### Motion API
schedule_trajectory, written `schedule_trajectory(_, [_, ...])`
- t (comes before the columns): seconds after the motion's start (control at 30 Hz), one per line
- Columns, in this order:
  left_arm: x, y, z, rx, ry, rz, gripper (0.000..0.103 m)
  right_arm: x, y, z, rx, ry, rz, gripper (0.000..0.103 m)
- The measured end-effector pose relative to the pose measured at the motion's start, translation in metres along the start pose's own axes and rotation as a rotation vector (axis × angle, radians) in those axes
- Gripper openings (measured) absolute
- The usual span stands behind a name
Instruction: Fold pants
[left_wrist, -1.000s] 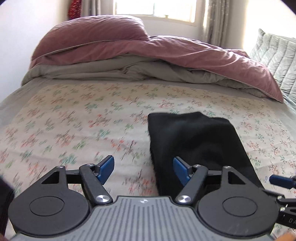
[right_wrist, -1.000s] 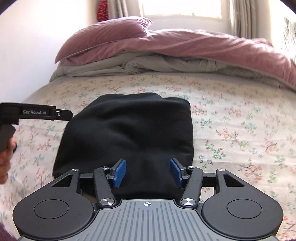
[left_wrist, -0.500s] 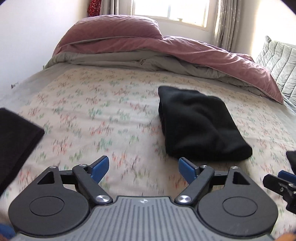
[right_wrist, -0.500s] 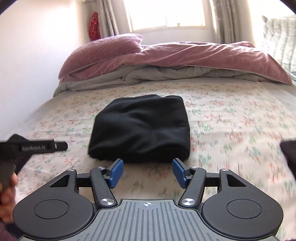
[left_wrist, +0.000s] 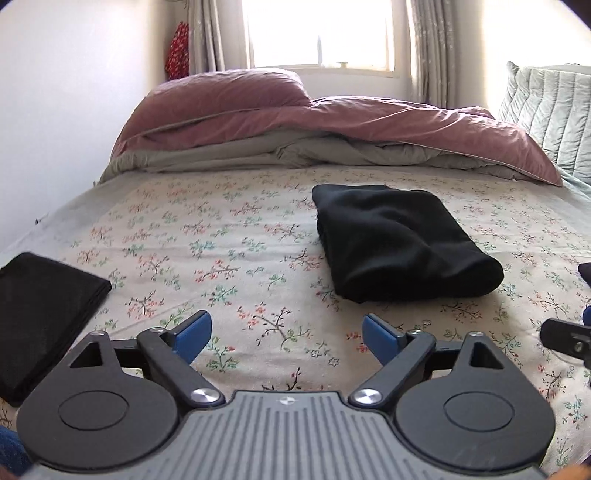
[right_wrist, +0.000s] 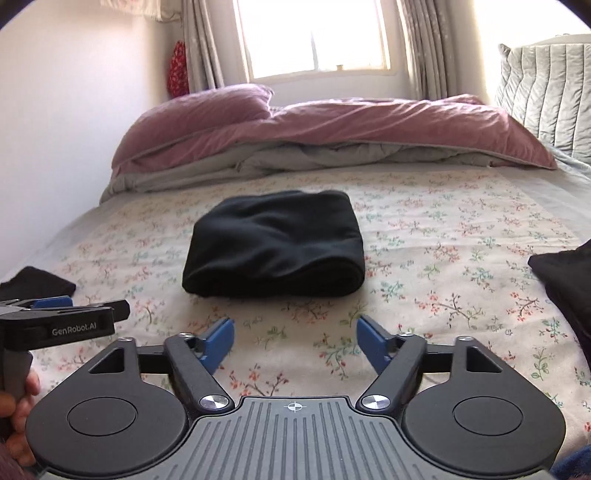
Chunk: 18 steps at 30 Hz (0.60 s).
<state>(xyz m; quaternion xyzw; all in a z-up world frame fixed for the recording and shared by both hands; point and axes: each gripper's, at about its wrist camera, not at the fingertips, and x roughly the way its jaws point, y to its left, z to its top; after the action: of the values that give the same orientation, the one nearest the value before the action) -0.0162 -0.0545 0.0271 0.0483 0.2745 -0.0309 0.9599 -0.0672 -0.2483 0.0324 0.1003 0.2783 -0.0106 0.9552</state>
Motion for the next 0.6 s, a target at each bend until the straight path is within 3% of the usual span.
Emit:
schedule_trajectory(0.1, [0.0017,-0.0022,-0.0037,-0.009,0.006,-0.013,0.101,0.0041,0.0004,-0.005,-0.011,0.002,-0.02,0.08])
schedule_trajectory(0.17, [0.0038,-0.0023,-0.0046,-0.016,0.019,-0.023,0.101,0.008,-0.0005,-0.0071,-0.003,0.009,-0.037,0.089])
schedule_trajectory(0.27, [0.0043,-0.0022,-0.0044,-0.026,0.02,-0.023,0.103,0.0098,-0.0005,-0.0078,0.001,0.009,-0.044,0.091])
schedule_trajectory(0.37, [0.0052,-0.0009,-0.0043,-0.039,0.023,-0.036,0.103,0.0065,0.0011,-0.0079,-0.008,-0.024,-0.053,0.099])
schedule_trajectory(0.6, [0.009,-0.0068,-0.0072,-0.033,0.053,-0.085,0.103,0.0088,0.0004,-0.008,-0.023,-0.03,-0.082,0.102])
